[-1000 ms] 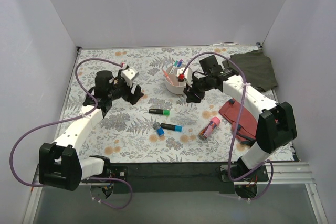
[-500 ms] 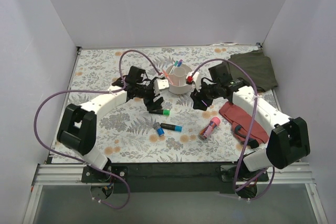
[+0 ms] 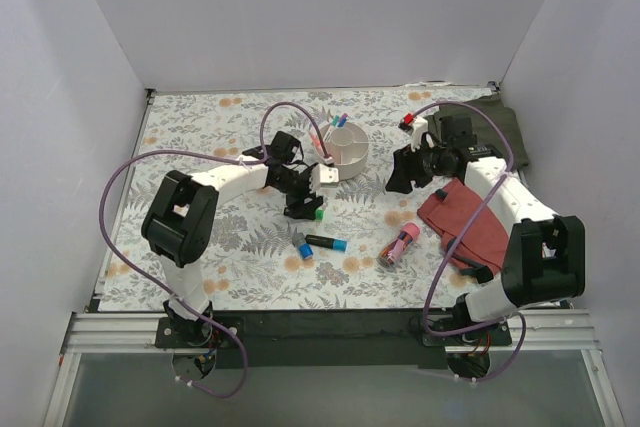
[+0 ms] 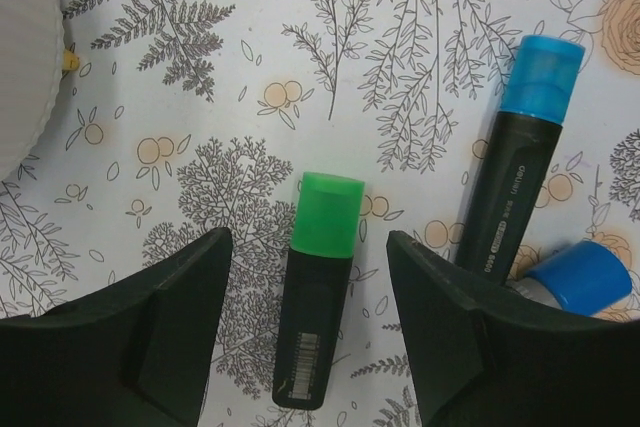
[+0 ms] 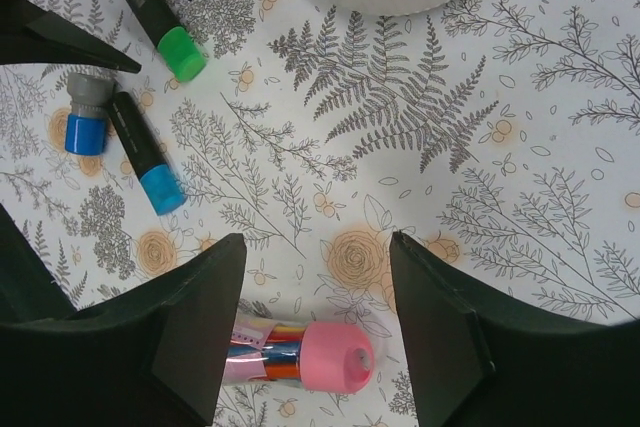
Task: Sort the stationery into containers
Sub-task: Pick up the pen from the center of the board.
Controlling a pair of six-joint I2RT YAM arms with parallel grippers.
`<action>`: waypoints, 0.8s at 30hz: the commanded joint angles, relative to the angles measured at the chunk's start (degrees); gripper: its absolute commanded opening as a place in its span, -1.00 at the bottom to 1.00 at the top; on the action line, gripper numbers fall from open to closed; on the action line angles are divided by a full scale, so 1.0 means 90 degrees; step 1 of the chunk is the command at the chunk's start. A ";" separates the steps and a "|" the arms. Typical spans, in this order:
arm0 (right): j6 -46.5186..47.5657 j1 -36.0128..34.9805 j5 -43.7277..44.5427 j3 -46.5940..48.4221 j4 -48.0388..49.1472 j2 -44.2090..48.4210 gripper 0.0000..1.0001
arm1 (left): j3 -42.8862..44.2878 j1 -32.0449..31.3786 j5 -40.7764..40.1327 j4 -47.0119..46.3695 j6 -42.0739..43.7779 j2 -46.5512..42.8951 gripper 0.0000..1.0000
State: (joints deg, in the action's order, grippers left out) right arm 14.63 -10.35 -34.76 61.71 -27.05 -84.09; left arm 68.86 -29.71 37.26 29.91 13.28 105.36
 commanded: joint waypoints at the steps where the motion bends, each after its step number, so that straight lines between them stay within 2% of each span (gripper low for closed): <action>1: -0.0083 0.0066 -0.0219 0.0252 0.0164 -0.0158 0.37 | 0.0356 -0.0097 -0.0008 0.0065 0.0175 0.0236 0.25; 5: 0.0063 0.0163 -0.0356 0.0438 -0.0012 -0.0363 0.35 | 0.0366 -0.0194 -0.0077 0.0046 0.0185 0.0422 0.13; 8: 0.0132 0.0271 -0.0376 0.0497 -0.0051 -0.0480 0.33 | 0.0318 -0.0263 -0.0087 0.0046 0.0175 0.0471 -0.04; 11: 0.0132 0.0368 -0.0454 0.0487 -0.0042 -0.0529 0.31 | 0.0240 -0.0350 -0.0145 0.0036 0.0224 0.0490 -0.30; 12: 0.0122 0.0378 -0.0454 0.0467 -0.0032 -0.0510 0.31 | 0.0220 -0.0370 -0.0155 0.0036 0.0214 0.0490 -0.51; 16: 0.0132 0.0398 -0.0395 0.0380 -0.0032 -0.0373 0.29 | 0.0307 -0.0400 -0.0019 0.0269 0.0048 0.0374 -1.00; 20: 0.0161 0.0437 -0.0210 0.0233 -0.0061 -0.0061 0.29 | 0.0804 -0.0400 0.0380 0.0534 -0.0186 -0.0289 -1.00; 24: 0.0171 0.0515 -0.0093 -0.0010 -0.0042 0.0134 0.29 | 0.2168 -0.0400 0.0870 0.0117 -0.0868 -0.0632 -1.00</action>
State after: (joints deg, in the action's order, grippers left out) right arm 15.38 -6.59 -36.18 63.26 -27.05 -86.59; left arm 76.34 -33.12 38.33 35.09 10.81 108.12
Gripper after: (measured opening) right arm 0.647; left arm 0.287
